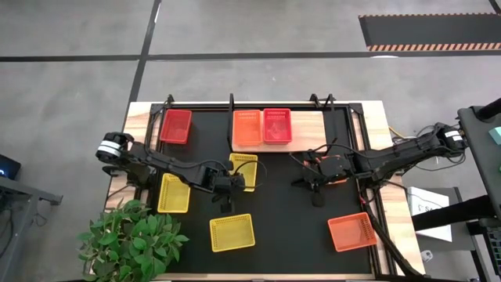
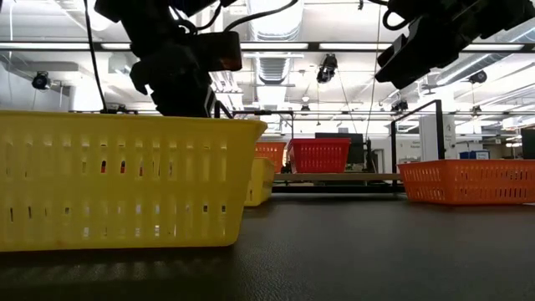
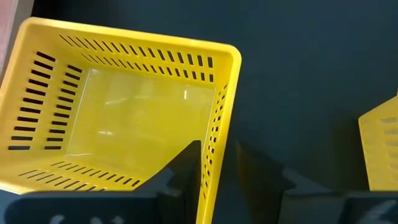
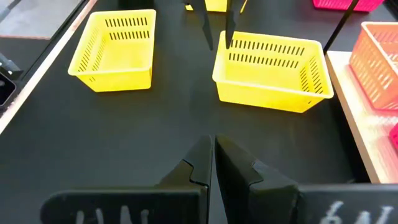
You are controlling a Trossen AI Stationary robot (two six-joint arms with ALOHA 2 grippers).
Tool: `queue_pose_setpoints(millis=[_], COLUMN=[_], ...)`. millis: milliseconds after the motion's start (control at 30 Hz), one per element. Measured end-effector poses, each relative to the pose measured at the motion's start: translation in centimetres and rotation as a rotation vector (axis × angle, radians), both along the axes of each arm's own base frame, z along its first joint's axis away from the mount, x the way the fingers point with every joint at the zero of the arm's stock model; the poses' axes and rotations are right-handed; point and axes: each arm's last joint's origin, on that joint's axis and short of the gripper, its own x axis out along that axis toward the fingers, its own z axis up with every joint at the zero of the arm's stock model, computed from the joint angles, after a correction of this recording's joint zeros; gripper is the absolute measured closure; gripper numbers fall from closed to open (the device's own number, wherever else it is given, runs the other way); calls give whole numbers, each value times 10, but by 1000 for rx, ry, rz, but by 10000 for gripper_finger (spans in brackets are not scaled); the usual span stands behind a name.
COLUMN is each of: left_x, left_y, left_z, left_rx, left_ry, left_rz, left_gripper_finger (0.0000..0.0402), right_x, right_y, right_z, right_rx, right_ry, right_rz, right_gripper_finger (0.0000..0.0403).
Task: Stack baskets on shelf by color
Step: Put the top yellow basket on the shelf
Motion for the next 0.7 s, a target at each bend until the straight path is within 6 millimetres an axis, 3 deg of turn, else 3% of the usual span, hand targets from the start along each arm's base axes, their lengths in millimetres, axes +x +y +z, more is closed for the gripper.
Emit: queue_pose_setpoints(millis=[400,500,700], left_x=[1,-4,-23], left_y=[-2,-5,-17], left_z=[11,24,49], left_rx=[14,5,57], left_ry=[-29,-69,-167], left_rz=[-46,-66,-100], left_gripper_finger=[315,315,315], right_x=[5,14,50], right_y=[1,3,9], right_z=[2,3,-5], right_rx=[19,34,6], right_ry=[-92,-152,-87], right_rz=[-1,-2,6], right_gripper_finger=[390,390,376])
